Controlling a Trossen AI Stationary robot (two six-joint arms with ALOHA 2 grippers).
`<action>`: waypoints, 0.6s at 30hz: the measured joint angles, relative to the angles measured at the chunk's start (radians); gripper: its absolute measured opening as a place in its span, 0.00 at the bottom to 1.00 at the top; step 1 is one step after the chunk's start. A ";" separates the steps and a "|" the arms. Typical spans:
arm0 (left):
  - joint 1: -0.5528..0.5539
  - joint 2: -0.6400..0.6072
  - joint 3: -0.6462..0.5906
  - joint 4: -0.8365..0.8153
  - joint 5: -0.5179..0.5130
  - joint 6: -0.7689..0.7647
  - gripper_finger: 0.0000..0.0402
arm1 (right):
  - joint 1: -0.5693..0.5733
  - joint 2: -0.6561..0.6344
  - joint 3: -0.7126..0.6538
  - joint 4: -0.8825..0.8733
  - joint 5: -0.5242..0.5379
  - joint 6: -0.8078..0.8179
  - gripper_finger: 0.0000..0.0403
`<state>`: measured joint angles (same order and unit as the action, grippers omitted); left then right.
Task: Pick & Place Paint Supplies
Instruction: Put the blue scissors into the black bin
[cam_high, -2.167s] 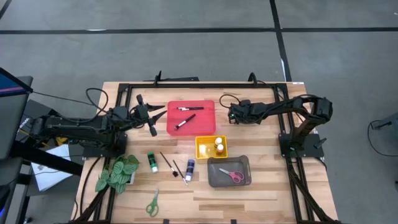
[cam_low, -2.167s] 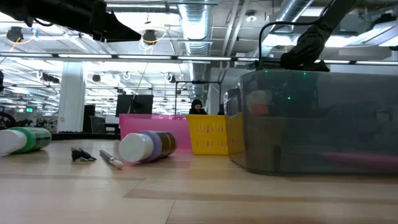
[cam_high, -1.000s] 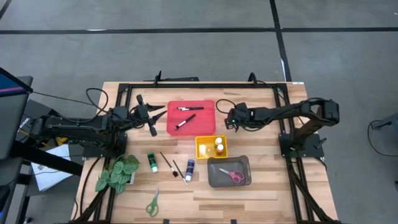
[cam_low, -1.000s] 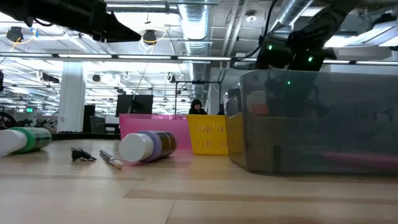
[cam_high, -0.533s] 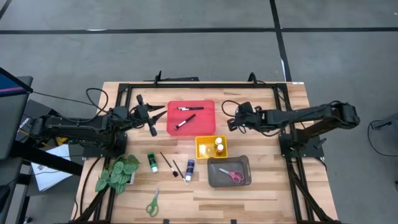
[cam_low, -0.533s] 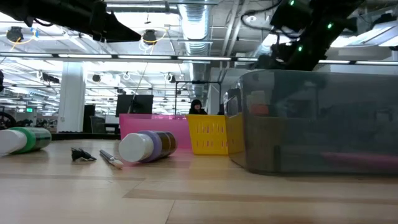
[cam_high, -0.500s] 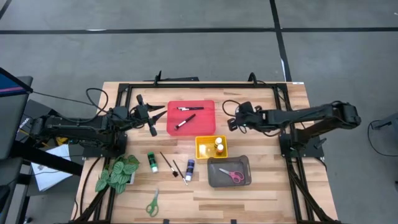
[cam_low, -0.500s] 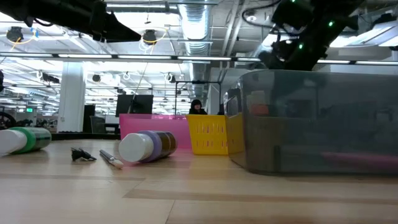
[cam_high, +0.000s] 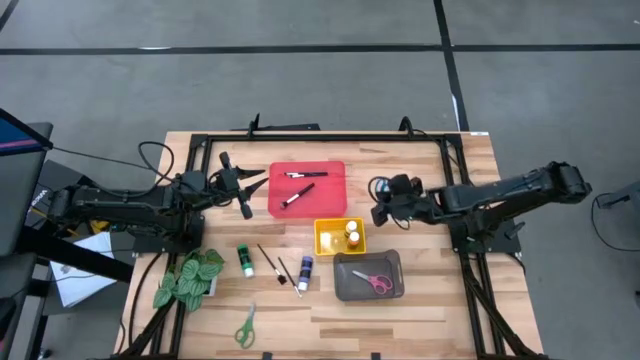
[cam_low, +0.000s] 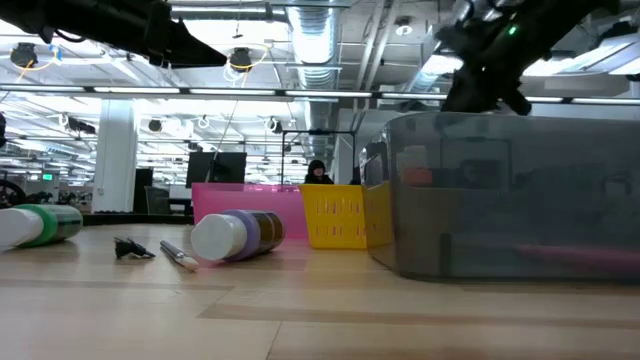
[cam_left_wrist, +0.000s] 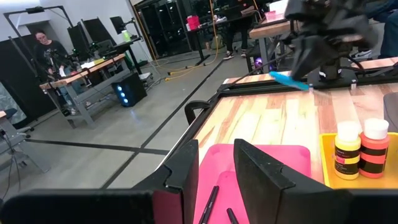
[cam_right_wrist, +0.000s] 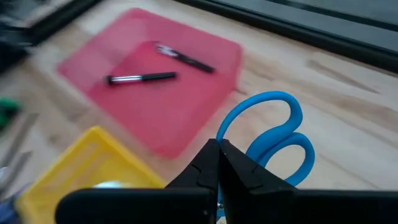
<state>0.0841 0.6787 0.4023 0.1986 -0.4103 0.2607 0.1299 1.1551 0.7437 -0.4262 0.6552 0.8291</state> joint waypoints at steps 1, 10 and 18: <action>0.000 0.000 0.000 0.000 0.000 0.000 0.24 | 0.022 -0.008 0.000 0.009 0.000 0.001 0.00; 0.000 0.000 0.000 0.000 0.000 0.000 0.24 | 0.213 -0.052 0.001 0.108 0.000 -0.027 0.00; 0.000 0.000 0.000 0.000 0.000 0.000 0.24 | 0.369 -0.056 0.001 0.190 0.000 -0.028 0.00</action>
<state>0.0841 0.6785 0.4023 0.1989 -0.4103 0.2607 0.4989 1.0992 0.7444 -0.2363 0.6556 0.8009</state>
